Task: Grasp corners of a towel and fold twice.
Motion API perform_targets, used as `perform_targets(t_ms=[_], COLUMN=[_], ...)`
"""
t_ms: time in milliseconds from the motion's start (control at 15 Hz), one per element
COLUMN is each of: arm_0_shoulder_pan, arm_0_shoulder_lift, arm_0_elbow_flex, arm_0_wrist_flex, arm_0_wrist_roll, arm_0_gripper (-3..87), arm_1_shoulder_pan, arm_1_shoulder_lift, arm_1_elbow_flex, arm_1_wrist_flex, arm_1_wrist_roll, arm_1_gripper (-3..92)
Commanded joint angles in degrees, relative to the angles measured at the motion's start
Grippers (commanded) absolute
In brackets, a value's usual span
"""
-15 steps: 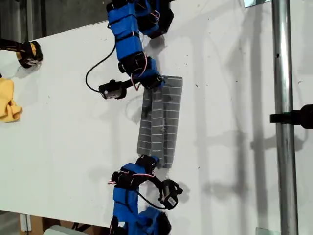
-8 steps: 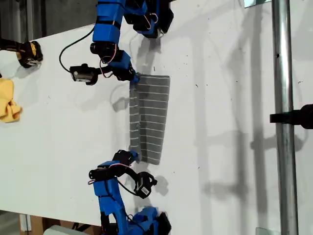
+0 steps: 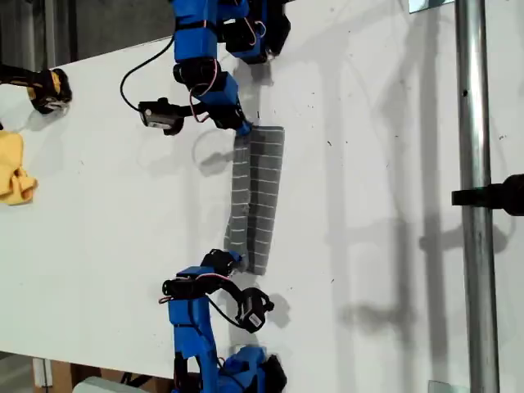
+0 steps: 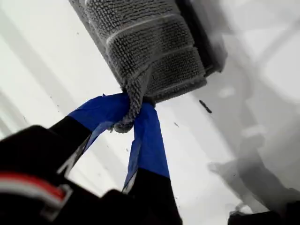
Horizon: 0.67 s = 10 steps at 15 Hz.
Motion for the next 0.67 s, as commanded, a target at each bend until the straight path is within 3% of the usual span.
perform_targets(t_ms=[0,200,467,533,600], arm_0_shoulder_pan=[2.9,7.6,8.4,7.7,6.9], arm_0_shoulder_lift=[1.6,-2.5,-10.0,-10.2,-9.4], arm_0_elbow_flex=[1.1,2.3,3.3,5.2,6.7], arm_0_wrist_flex=[-1.2,-3.2,-6.8,-7.5,-7.6], arm_0_wrist_roll=[-2.5,-7.3,-10.5,-12.0,-12.0], arm_0_gripper=[-1.0,-1.0,-1.0,2.9,15.1], arm_1_shoulder_pan=[-5.4,-9.7,-8.5,-7.1,-6.6], arm_1_shoulder_lift=[-3.3,-9.5,-19.8,-21.1,-20.7], arm_1_elbow_flex=[-0.5,-0.1,1.1,2.0,2.2], arm_1_wrist_flex=[-3.3,-7.9,-13.4,-13.3,-12.0], arm_1_wrist_roll=[3.9,7.3,8.1,9.3,10.3], arm_1_gripper=[-0.2,-0.2,-0.2,2.4,22.6])
